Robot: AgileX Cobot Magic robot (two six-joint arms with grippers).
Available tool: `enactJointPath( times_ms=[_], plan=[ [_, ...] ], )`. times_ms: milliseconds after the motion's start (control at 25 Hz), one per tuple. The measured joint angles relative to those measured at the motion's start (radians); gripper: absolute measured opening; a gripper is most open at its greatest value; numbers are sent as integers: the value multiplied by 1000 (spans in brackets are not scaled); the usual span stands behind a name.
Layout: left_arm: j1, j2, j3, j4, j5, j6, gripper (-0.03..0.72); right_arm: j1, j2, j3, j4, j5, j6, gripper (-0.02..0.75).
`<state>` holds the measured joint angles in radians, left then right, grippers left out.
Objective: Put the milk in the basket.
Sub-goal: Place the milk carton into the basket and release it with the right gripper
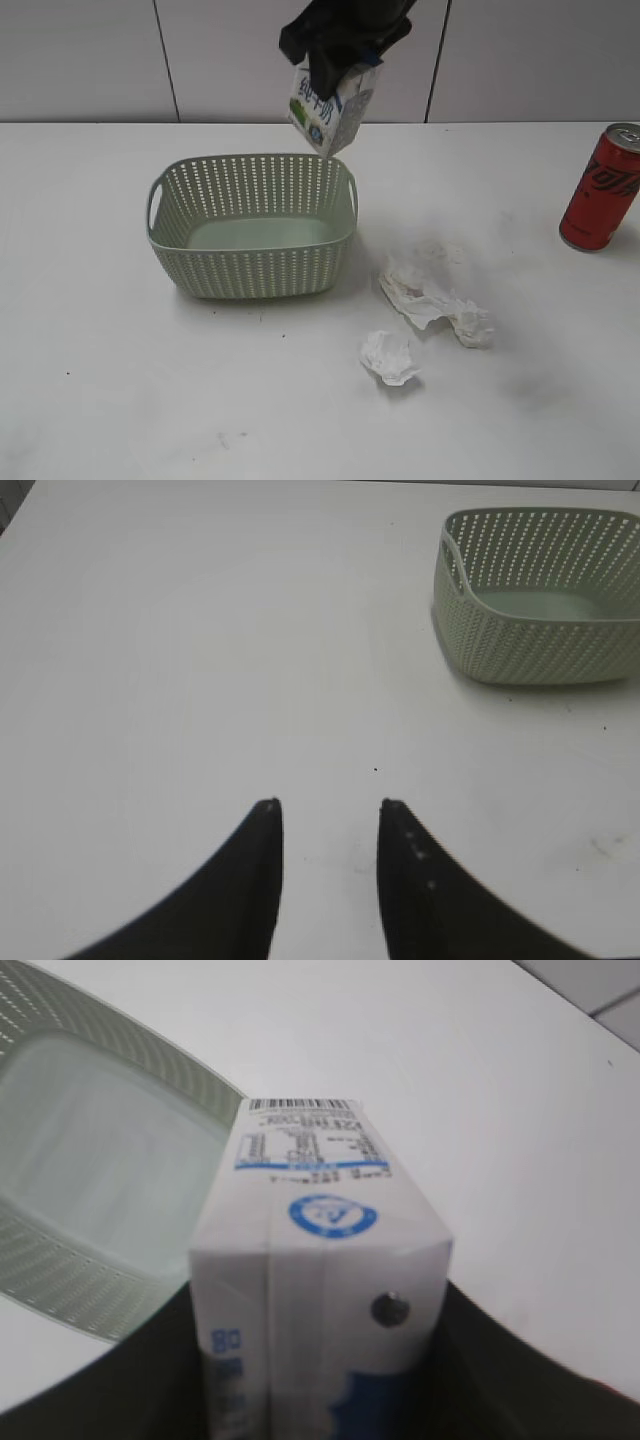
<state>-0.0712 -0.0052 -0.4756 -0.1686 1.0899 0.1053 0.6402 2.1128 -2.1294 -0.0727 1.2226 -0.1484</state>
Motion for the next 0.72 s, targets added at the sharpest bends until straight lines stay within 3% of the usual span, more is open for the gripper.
enactJointPath(
  times_ms=[520, 720],
  plan=[
    [0, 0, 0, 0, 0, 0, 235, 46, 129, -7, 39, 3, -75, 369],
    [0, 0, 0, 0, 0, 0, 235, 46, 183, -7, 121, -1, -77, 370]
  ],
)
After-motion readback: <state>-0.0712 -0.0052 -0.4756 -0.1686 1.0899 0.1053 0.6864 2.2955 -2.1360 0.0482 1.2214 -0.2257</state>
